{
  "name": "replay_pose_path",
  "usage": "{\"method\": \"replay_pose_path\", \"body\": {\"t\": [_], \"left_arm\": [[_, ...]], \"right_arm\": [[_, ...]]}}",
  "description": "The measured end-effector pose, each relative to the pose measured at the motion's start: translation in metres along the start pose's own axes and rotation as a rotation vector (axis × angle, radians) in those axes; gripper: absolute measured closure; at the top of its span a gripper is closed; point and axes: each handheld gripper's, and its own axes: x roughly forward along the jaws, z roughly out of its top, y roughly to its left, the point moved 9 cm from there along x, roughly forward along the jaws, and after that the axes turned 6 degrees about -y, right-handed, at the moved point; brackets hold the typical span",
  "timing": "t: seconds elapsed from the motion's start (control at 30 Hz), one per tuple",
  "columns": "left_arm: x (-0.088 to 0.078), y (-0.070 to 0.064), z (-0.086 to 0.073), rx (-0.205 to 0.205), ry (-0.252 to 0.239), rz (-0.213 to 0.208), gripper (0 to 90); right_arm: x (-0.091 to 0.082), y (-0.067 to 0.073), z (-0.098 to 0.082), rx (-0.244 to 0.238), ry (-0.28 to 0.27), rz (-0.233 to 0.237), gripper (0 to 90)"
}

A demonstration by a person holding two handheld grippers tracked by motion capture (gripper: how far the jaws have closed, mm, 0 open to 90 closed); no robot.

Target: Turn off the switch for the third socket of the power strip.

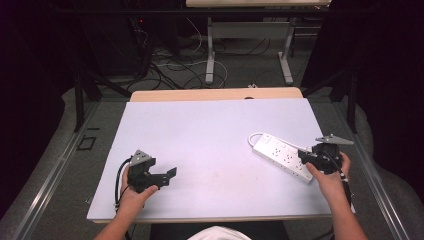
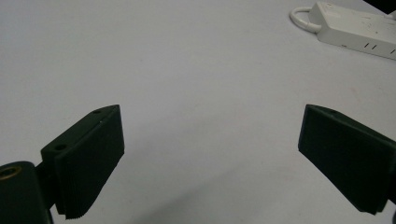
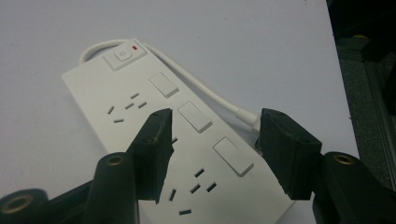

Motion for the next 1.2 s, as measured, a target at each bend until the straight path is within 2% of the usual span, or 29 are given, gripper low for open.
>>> {"method": "replay_pose_path", "body": {"t": [0.07, 0.13, 0.37, 0.53, 0.97, 1.2], "left_arm": [[0.000, 0.000, 0.000, 0.000, 0.000, 0.002, 7.0], [-0.001, 0.000, -0.001, 0.001, 0.015, -0.008, 7.1], [-0.001, 0.001, -0.001, -0.001, 0.011, -0.004, 7.4], [-0.001, 0.001, -0.001, -0.001, 0.014, -0.001, 7.7], [-0.003, 0.002, -0.002, -0.004, 0.020, -0.001, 8.1], [-0.002, 0.002, -0.002, -0.006, 0.016, 0.004, 8.2]], "right_arm": [[0.001, -0.004, -0.001, -0.002, 0.008, -0.013, 46.5], [0.003, -0.007, -0.002, 0.008, 0.009, -0.015, 48.6], [0.007, -0.020, -0.005, 0.053, 0.017, -0.022, 59.7], [0.010, -0.025, -0.007, 0.056, 0.028, -0.029, 66.5], [0.015, -0.031, -0.014, 0.070, 0.065, -0.018, 79.0], [0.018, -0.032, -0.017, 0.080, 0.084, -0.011, 81.1]]}}
